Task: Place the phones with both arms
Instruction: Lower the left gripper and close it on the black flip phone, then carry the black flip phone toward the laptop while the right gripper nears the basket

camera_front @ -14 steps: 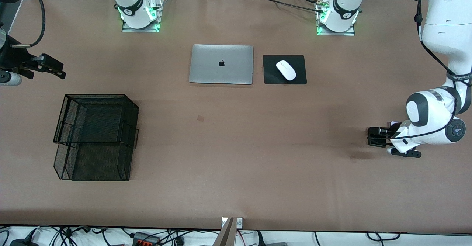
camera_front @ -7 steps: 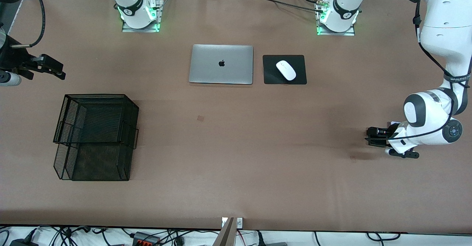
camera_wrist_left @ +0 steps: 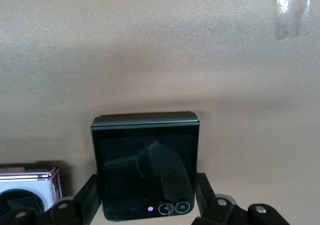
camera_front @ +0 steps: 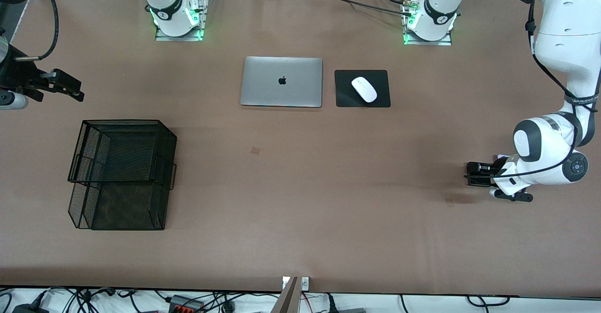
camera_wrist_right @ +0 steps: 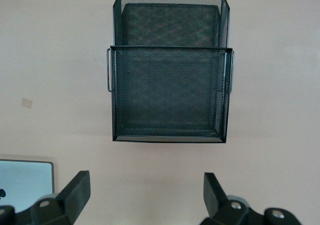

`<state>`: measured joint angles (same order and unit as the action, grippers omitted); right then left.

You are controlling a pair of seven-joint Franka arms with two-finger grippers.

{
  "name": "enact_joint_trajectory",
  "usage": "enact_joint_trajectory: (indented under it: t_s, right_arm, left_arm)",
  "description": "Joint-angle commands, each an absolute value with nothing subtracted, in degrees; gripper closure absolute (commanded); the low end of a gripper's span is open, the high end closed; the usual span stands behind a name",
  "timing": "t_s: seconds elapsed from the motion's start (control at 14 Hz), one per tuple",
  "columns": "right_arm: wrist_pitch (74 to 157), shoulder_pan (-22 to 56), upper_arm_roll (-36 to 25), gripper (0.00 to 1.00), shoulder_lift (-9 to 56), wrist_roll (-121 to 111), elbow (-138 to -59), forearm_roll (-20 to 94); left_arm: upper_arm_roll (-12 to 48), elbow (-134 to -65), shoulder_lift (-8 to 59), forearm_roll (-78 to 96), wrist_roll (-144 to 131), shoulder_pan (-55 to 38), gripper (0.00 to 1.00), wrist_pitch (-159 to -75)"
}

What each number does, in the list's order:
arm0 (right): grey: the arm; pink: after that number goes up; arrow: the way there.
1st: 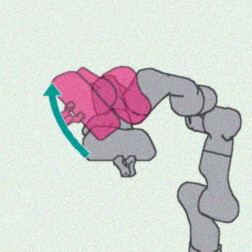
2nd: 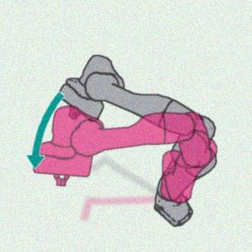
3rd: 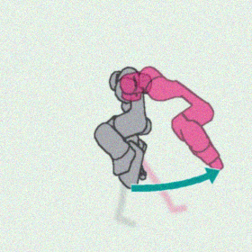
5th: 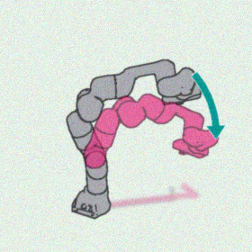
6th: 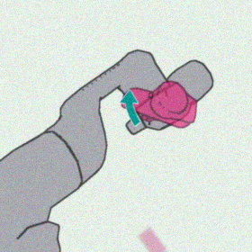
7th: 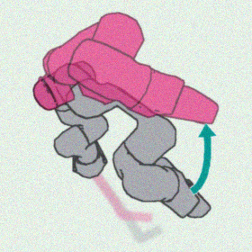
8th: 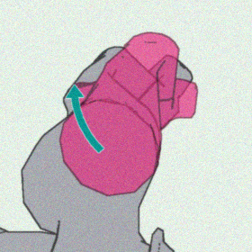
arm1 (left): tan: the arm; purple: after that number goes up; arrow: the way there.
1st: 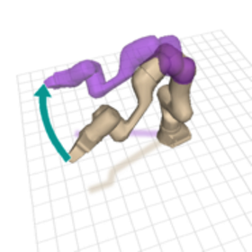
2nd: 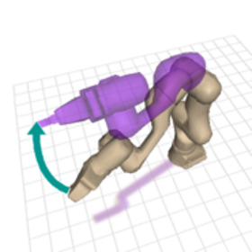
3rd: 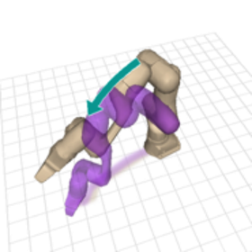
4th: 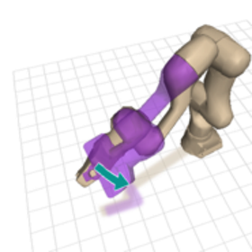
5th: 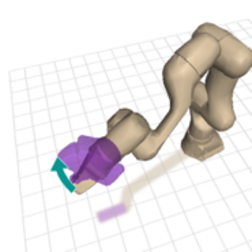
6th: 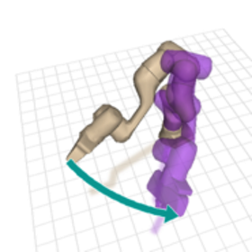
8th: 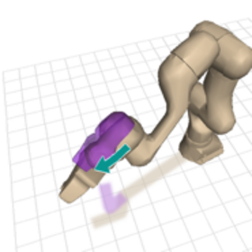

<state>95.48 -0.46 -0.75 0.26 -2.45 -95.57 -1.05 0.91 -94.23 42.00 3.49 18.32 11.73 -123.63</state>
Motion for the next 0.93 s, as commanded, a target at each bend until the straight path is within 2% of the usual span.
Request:
enact_joint_trajectory:
  t_s: [0.0,0.22,0.36,0.57,0.86]
  right_arm:
    - [95.3,-0.4,-0.5,0.0,0.4,-2.2,-94.7,-2.0]
    - [95.4,-0.4,-0.5,0.0,0.4,-2.2,-94.7,-1.9]
    - [95.3,-0.4,-0.5,0.0,0.4,-2.2,-94.7,-1.9]
    - [95.4,-0.4,-0.6,0.0,0.5,-2.2,-94.7,-1.9]
    - [95.4,-0.5,-0.6,0.0,0.5,-2.2,-94.7,-1.9]
  left_arm:
    - [1.0,-93.0,42.7,4.0,19.5,11.3,0.49,-123.5]
    - [1.1,-92.9,41.3,6.1,17.8,9.1,0.59,-121.2]
    - [1.1,-91.3,39.7,9.8,12.8,6.0,0.6,-114.9]
    - [1.1,-84.3,38.9,12.9,-1.4,-0.8,0.62,-102.2]
    - [0.4,-81.5,38.4,26.2,-17.5,-10.2,0.62,-99.4]
